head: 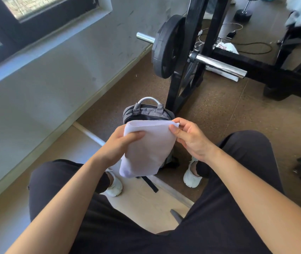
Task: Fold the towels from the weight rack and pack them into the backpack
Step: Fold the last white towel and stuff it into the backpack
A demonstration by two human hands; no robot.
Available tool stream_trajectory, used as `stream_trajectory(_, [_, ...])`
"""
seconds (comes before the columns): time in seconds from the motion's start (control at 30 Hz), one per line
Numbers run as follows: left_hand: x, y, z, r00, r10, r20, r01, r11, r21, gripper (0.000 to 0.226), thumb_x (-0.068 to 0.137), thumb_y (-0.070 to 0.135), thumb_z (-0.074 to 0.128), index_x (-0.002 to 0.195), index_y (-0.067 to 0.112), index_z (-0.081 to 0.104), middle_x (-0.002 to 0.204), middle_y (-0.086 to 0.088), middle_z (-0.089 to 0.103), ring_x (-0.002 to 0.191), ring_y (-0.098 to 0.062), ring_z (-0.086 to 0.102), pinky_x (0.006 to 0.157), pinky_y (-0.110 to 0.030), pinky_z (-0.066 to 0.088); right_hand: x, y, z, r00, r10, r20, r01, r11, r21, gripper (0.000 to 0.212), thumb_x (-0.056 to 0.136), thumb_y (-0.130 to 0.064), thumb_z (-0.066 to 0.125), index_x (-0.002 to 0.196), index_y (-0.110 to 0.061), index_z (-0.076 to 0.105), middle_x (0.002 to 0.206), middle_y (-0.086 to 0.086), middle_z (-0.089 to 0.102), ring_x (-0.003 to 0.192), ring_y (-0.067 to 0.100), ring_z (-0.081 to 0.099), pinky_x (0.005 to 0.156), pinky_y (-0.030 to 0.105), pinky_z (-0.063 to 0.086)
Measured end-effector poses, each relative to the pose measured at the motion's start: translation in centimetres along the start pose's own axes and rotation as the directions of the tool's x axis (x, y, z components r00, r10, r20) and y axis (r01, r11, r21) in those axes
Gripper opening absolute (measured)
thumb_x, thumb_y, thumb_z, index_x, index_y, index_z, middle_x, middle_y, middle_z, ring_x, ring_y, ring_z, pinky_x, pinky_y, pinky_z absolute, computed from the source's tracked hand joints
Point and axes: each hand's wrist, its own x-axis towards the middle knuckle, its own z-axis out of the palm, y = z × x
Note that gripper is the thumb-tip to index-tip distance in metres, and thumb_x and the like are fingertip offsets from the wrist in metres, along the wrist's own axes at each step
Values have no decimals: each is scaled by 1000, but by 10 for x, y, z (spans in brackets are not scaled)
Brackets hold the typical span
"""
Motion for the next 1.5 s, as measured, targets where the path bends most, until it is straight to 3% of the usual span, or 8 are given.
stream_trajectory(0.2, [10, 18, 1, 980, -169, -104, 120, 922, -369, 49, 90, 44, 61, 125, 10, 69, 113, -12, 77, 105, -23, 73, 89, -35, 59, 4, 6, 0, 974, 132, 185, -127, 991, -41, 62, 77, -27, 74, 130, 1, 61, 126, 15, 69, 120, 29, 65, 99, 34, 54])
stream_trajectory(0.4, [13, 17, -7, 933, -297, -203, 132, 807, -575, 44, 102, 48, 50, 121, 13, 70, 117, -9, 77, 104, -21, 74, 100, -40, 52, 9, 21, 5, 954, 269, 130, -219, 926, -307, 34, 90, -15, 74, 121, -3, 69, 120, 7, 74, 111, 17, 70, 92, 26, 56])
stream_trajectory(0.73, [10, -20, -26, 936, -327, -131, 118, 641, -758, 81, 94, 72, 49, 143, 8, 60, 142, -13, 62, 126, -33, 61, 111, -46, 42, 3, 9, 12, 962, 231, 145, -244, 967, 73, 48, 101, -27, 57, 132, 10, 55, 134, 27, 61, 123, 42, 60, 107, 48, 48])
stream_trajectory(0.9, [7, -32, -3, 946, -324, 27, 302, 848, -435, 66, 85, 68, 57, 102, 6, 72, 81, -8, 73, 77, -25, 69, 73, -34, 53, 1, -1, 9, 982, 179, 66, -190, 958, 217, 43, 99, -30, 54, 131, -4, 63, 129, 17, 68, 120, 32, 65, 103, 42, 52])
stream_trajectory(1.1, [7, -40, 4, 959, -194, -206, 152, 967, -203, 35, 94, 31, 69, 111, 1, 75, 99, -11, 76, 92, -24, 69, 87, -39, 52, 5, 4, 2, 975, 197, -106, -204, 977, -55, 29, 102, -29, 55, 117, -8, 69, 113, 5, 76, 104, 13, 71, 85, 24, 54])
stream_trajectory(1.23, [9, -51, 6, 932, -62, -357, 97, 992, 82, 48, 92, 45, 75, 88, -3, 73, 82, -8, 65, 77, -21, 55, 73, -36, 43, 6, 12, 4, 951, 142, -275, -224, 930, -292, 21, 96, -34, 66, 98, -15, 74, 100, -7, 74, 94, 4, 65, 100, 35, 47])
stream_trajectory(1.37, [14, -56, 2, 876, 100, -472, 76, 938, 339, 40, 85, 62, 73, 79, 22, 78, 115, 11, 60, 121, -15, 43, 93, -22, 37, 12, 19, 1, 928, -77, -365, -158, 805, -572, 17, 84, -53, 73, 95, -40, 69, 135, -20, 53, 131, 11, 42, 106, 41, 38])
stream_trajectory(1.5, [9, -47, -5, 913, 148, -381, -80, 979, 189, 34, 94, 54, 64, 93, 27, 84, 132, 18, 68, 138, -3, 42, 103, -18, 31, 11, 10, -1, 971, -53, -235, -30, 941, -338, 47, 81, -50, 74, 120, -23, 74, 140, -21, 58, 134, 2, 49, 111, 32, 36])
